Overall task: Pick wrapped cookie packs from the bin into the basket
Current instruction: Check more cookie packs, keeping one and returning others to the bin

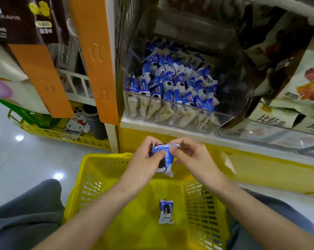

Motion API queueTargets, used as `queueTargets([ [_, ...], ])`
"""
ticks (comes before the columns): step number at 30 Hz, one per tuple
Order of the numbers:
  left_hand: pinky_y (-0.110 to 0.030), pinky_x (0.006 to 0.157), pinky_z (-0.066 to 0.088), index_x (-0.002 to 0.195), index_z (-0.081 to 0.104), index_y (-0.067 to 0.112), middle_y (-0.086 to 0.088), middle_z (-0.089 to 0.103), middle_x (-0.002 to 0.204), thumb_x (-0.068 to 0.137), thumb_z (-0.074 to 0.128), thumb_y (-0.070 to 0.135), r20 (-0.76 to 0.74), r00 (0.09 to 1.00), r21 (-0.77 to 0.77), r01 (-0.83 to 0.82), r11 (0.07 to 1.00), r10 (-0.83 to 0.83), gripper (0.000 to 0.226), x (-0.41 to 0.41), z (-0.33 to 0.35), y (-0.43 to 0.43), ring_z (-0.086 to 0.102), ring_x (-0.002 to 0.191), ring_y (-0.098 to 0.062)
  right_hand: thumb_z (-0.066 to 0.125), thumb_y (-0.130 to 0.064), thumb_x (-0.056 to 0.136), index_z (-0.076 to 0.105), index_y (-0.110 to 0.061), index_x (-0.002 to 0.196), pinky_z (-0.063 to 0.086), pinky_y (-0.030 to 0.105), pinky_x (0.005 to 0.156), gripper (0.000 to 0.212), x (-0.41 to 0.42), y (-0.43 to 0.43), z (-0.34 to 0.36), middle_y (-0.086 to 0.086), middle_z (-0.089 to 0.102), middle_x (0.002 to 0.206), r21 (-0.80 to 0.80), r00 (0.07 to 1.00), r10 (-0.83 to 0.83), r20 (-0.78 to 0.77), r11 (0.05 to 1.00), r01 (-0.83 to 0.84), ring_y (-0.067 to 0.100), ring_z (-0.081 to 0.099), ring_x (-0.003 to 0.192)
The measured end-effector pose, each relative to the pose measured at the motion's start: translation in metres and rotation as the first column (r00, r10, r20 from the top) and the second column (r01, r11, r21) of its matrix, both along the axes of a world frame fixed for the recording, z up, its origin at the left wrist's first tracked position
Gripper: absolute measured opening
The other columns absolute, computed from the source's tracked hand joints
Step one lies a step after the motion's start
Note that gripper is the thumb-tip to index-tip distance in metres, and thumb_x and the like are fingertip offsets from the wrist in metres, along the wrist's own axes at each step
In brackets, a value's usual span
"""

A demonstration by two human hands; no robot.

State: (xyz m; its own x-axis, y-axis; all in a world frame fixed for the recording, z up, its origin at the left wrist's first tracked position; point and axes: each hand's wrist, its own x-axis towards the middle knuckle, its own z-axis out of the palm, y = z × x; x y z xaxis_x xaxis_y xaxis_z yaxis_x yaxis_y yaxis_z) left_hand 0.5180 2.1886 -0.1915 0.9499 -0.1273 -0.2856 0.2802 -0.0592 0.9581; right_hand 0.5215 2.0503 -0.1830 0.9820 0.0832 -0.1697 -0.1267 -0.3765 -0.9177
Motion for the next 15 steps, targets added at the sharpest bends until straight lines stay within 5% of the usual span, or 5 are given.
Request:
queueTargets([
  [9, -0.012, 0.041, 0.03, 0.068, 0.048, 0.014, 0.003, 0.044, 0.055, 0.092, 0.051, 0.01, 0.032, 0.997, 0.011, -0.069, 0.998, 0.069, 0.024, 0.0, -0.01, -0.003, 0.038, 0.042, 0.0, 0.06, -0.012, 0.088, 0.062, -0.022, 0.075, 0.044, 0.03, 0.066, 0.016, -0.001, 0.002, -0.013, 0.003, 0.062, 0.074, 0.038, 1.0, -0.015, -0.007, 0.999, 0.016, 0.01, 0.053, 0.069],
  [12, -0.018, 0.047, 0.03, 0.061, 0.044, 0.014, 0.01, 0.042, 0.05, 0.091, 0.051, 0.009, 0.047, 0.997, 0.018, -0.066, 0.998, 0.065, 0.031, -0.002, -0.013, -0.001, 0.038, 0.049, -0.002, 0.062, -0.01, 0.087, 0.068, -0.014, 0.084, 0.04, 0.012, 0.064, 0.008, -0.004, 0.003, -0.014, -0.009, 0.064, 0.077, -0.056, 0.997, 0.041, 0.058, 0.998, -0.038, 0.001, 0.055, 0.07],
  [15, -0.02, 0.049, 0.03, 0.059, 0.044, 0.016, 0.008, 0.044, 0.053, 0.091, 0.052, 0.013, 0.047, 0.998, 0.031, -0.047, 0.998, 0.046, 0.032, -0.005, -0.017, 0.002, 0.038, 0.053, -0.005, 0.064, -0.018, 0.085, 0.068, -0.017, 0.084, 0.042, 0.014, 0.063, 0.004, -0.007, 0.002, -0.013, -0.011, 0.065, 0.079, -0.2, 0.982, 0.097, 0.159, 0.978, -0.065, 0.003, 0.058, 0.075],
])
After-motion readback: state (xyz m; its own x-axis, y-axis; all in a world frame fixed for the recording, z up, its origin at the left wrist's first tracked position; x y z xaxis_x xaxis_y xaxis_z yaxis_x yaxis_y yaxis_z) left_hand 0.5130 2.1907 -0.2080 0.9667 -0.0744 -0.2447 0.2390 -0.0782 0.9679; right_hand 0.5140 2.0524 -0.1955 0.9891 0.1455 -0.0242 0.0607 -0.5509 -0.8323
